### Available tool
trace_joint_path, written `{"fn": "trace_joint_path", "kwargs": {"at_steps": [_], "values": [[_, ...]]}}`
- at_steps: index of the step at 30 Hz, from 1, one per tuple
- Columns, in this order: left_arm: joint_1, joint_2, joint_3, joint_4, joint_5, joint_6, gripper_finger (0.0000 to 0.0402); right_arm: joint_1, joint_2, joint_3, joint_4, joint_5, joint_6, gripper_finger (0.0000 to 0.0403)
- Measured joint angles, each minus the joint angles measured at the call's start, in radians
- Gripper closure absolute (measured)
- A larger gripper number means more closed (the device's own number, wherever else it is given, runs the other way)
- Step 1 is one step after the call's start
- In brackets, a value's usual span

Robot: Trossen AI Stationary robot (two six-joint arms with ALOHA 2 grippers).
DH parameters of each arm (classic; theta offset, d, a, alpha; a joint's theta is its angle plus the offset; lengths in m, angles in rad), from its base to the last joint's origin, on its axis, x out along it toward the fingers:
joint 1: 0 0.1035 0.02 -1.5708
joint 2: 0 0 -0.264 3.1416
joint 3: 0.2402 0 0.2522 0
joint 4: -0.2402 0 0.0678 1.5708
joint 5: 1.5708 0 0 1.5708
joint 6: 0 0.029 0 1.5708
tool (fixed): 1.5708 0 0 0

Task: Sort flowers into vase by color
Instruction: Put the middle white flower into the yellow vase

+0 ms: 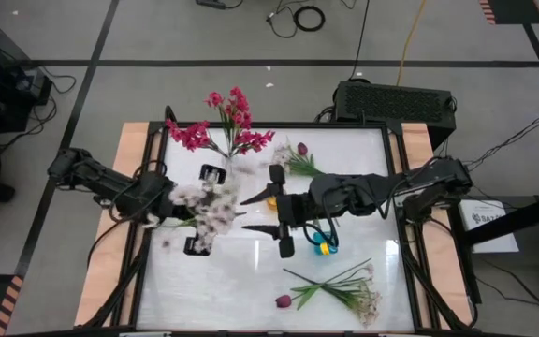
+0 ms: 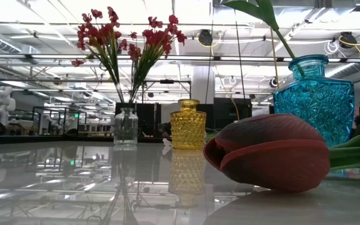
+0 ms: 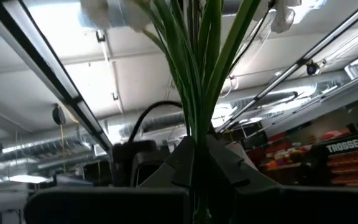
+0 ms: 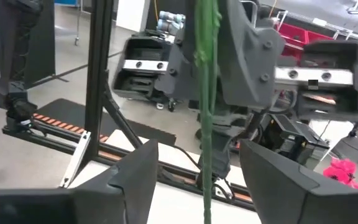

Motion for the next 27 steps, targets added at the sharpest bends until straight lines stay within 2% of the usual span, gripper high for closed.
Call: {"fn": "trace_joint_path", "kwargs": {"at_steps": [4,11,20,25,27], "values": [[0.017,-0.001,0.0,0.002,0.03,-0.041,0.0379,-0.005,0.0,0.0,-0.004,-0.004,0.0,0.0204],[0.022,-0.001,0.0,-0.032,0.044,-0.041,0.0379,-0.03,0.007,0.0,-0.006,-0.105,0.023,0.0256],[0.023,-0.001,0.0,-0.04,0.038,-0.066,0.0379,-0.056,0.022,0.0,-0.016,-0.13,0.029,0.0327],[0.036,-0.001,0.0,-0.039,0.036,-0.08,0.0379,-0.056,0.021,0.0,-0.026,-0.13,0.029,0.0388],[0.045,-0.002,0.0,-0.041,0.036,-0.096,0.0379,-0.056,0.019,0.0,-0.041,-0.127,0.03,0.0395]]}}
